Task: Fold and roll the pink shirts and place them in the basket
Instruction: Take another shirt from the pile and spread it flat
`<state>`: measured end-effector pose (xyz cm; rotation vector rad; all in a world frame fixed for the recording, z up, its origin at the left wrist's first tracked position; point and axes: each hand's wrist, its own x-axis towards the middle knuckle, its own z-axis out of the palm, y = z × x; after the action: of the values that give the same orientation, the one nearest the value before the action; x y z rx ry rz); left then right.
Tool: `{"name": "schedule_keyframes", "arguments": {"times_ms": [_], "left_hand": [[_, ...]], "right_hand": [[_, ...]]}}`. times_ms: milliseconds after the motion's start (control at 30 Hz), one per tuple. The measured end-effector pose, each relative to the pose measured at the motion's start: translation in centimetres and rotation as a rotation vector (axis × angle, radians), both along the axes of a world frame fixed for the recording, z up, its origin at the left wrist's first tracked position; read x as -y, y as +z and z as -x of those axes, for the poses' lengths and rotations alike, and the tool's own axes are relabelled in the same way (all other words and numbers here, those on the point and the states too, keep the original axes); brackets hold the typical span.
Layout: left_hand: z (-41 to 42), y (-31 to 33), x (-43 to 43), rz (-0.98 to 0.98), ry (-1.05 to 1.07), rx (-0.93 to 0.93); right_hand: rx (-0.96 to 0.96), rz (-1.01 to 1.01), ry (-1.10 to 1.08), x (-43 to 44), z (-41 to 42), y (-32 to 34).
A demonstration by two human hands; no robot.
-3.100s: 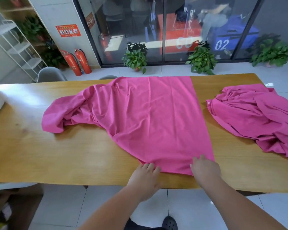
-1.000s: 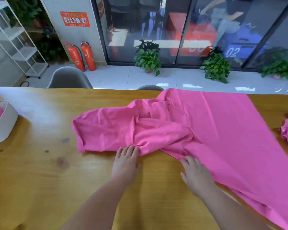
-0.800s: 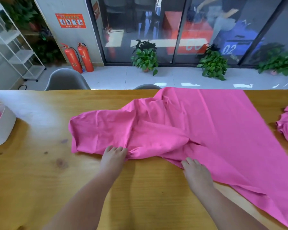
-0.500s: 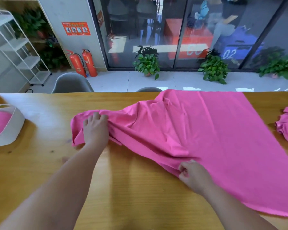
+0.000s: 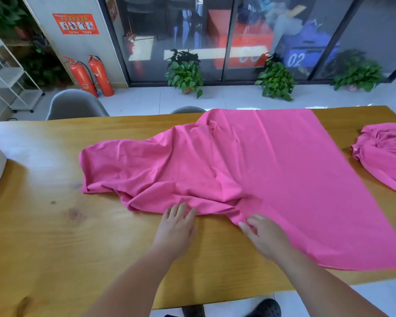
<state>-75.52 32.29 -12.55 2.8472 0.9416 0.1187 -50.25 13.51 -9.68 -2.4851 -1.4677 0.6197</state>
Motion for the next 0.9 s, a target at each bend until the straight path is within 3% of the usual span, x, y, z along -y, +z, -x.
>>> {"name": "schedule_keyframes", "arguments": {"times_ms": [133,267,433,600,700,900], "left_hand": [[2.8,-2.6,-0.1,0.032,0.085,-0.159],[6.9,-2.1,-0.4,-0.036,0.096,-0.059],[11.0,-2.3,2.0,-0.122,0.022,0.03],[12.4,-1.3,5.3,-0.029,0.181,-0.058],[12.5,0.3,7.7,-0.012,0.191,-0.096],[14.1,2.1,9.6,0.051,0.339,-0.101]], "right_hand": [[0.128,0.036,0.133,2.5,2.3,-1.3],[0.29,-0.024,0.052,2.6,4.3,-2.0],[0.425,0.041,0.093,0.9,6.0,-2.1],[0.439,-0.001,0.276,1.6,6.7,-3.1],[0.452,-0.034,0.251,1.5,6.7,-3.3],[0.434,-0.274,0.305,-0.5,8.3,-3.1]]}}
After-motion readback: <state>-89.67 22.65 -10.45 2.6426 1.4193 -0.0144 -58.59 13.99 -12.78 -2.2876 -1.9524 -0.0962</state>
